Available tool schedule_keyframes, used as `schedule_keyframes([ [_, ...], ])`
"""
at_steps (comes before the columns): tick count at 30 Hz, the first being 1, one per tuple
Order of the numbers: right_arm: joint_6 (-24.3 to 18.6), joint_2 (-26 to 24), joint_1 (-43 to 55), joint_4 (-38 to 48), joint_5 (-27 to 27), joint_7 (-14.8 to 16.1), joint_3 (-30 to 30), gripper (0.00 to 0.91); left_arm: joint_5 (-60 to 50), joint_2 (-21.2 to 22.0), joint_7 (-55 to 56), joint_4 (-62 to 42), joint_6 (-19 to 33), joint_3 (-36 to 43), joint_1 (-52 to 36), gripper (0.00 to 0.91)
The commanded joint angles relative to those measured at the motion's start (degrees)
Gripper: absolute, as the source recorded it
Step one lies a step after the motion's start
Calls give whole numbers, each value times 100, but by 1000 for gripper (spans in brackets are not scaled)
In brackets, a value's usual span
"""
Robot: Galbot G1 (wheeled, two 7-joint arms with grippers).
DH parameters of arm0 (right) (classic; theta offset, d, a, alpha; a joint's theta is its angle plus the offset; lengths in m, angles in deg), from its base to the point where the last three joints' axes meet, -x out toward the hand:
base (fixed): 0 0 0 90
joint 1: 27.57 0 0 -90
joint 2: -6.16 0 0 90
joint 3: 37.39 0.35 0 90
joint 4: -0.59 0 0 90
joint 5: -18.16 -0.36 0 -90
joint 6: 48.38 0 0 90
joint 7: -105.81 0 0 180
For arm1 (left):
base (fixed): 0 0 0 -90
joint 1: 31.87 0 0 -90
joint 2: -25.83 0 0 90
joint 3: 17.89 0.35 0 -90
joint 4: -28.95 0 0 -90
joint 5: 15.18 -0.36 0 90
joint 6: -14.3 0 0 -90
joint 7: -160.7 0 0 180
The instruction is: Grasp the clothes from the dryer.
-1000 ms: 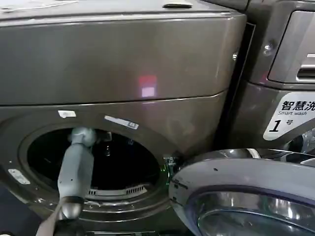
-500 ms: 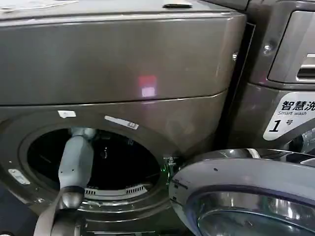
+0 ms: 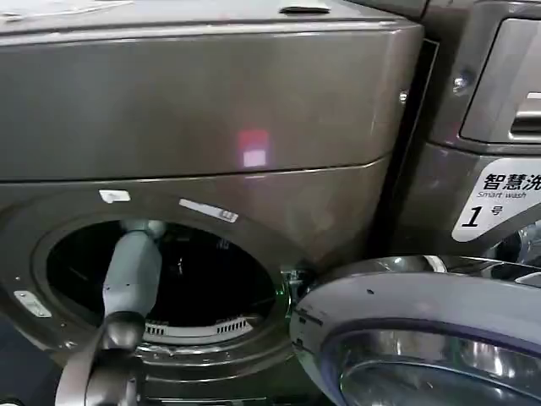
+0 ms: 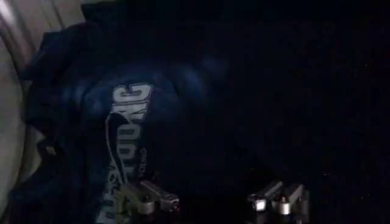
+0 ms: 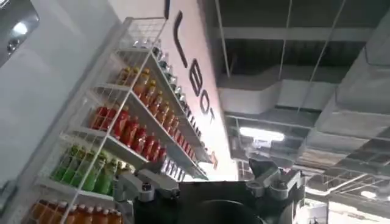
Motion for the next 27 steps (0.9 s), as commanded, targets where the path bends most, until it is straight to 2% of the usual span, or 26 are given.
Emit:
schedule_keyframes([
  [1,-3,-4,0,-9,2,-2,-1,907,138,-8,-14,-379,-50,4,72,907],
  [2,-1,-8,1,-10,2,-3,2,907,159,-13,-14,-343,-69,8,91,876],
  [4,-2,-7,1,-14,2,-3,-6,907,307,-28,3,-288,-116,15,105,148],
  [7,0,4,9,-27,2,-3,-21,907,430,-37,-19,-165,-107,47,135,11],
  [27,-24,14,54,-1,14,-6,-122,907,542,-98,-36,509,-336,101,340,0],
])
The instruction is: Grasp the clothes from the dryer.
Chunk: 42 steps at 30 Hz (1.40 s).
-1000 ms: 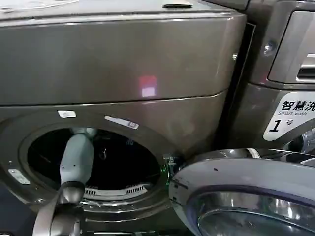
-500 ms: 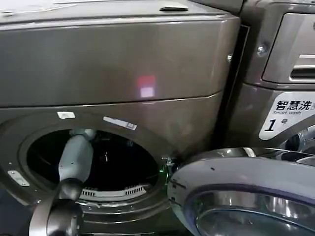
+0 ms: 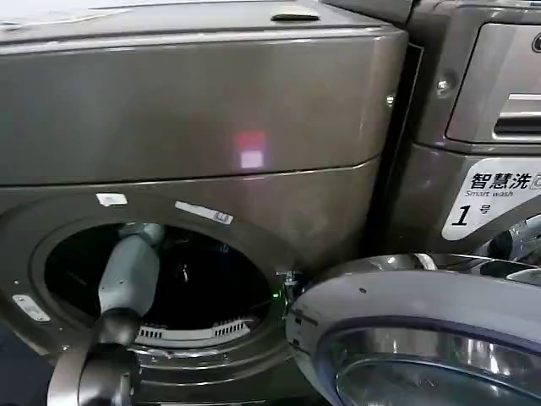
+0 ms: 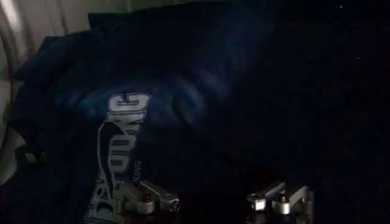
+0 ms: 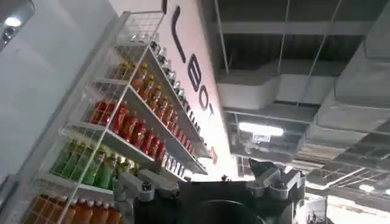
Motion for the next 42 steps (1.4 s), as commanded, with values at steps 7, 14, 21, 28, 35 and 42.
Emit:
schedule_keyframes([
  [7,-7,-17,36,6,4,-3,-51,907,104,-23,44,393,-156,5,221,0],
  [14,-14,-5,35,9,9,-3,-60,907,146,-42,52,545,-150,7,264,0],
  [21,-19,-5,39,-2,11,-3,-68,907,195,-60,67,646,-148,23,338,0],
  [28,-19,6,51,-12,11,-2,-94,907,237,-82,68,750,-177,28,384,0],
  [35,-22,0,39,-9,7,-3,-84,907,254,-78,64,703,-241,21,387,0],
  [42,-22,10,44,-14,7,0,-95,907,279,-68,68,651,-259,21,364,0],
])
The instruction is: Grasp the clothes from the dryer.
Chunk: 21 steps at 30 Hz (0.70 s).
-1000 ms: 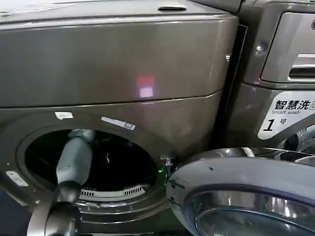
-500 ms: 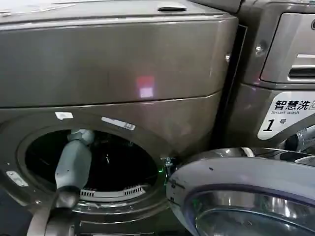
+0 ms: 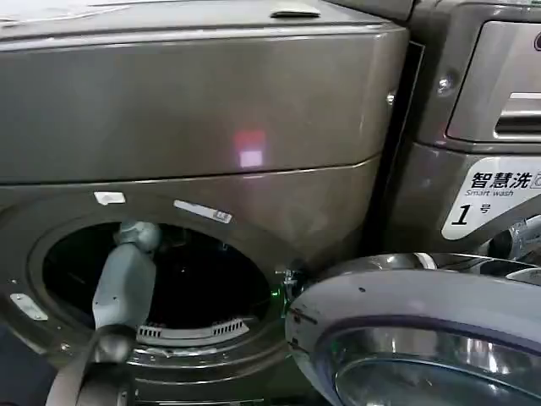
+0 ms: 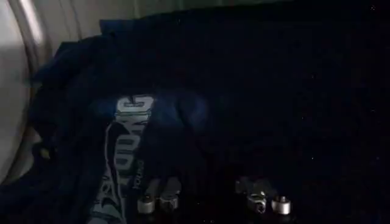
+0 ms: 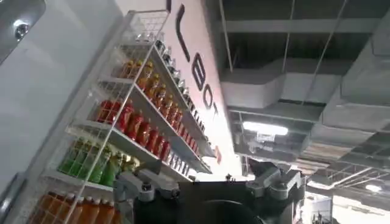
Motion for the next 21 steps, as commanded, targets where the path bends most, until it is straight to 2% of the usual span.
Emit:
schedule_keyframes([
  [1,-5,0,-1,-3,-5,3,5,907,45,3,1,-21,-23,-7,-44,0],
  [9,-17,45,18,-100,-120,64,-79,907,598,36,164,201,-146,-74,-18,0],
  [12,-7,71,30,-169,-243,74,-134,907,1410,44,440,531,-361,-142,62,0],
  [18,-8,117,68,-349,-417,50,-254,907,2581,209,2288,590,-331,-151,185,0],
  [21,-21,161,143,-387,-410,40,-291,907,2865,395,3090,830,-583,-141,354,0],
])
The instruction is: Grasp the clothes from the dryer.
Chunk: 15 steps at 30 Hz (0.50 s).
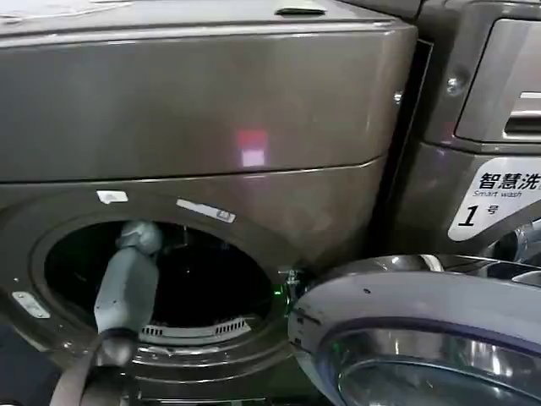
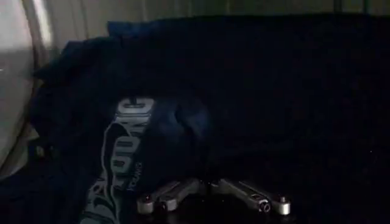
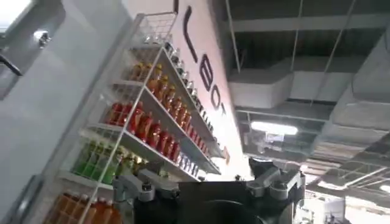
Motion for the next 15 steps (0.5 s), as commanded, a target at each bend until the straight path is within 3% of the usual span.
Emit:
schedule_keyframes([
  [1,-10,68,86,-164,-160,-17,-89,907,1770,295,2506,549,-396,-27,245,0],
  [11,-58,153,86,-217,-204,-20,-129,907,3293,406,4325,1352,-1268,14,369,0],
  [15,-65,233,156,-288,-341,3,-170,907,3951,505,5012,1700,-1893,73,474,0],
])
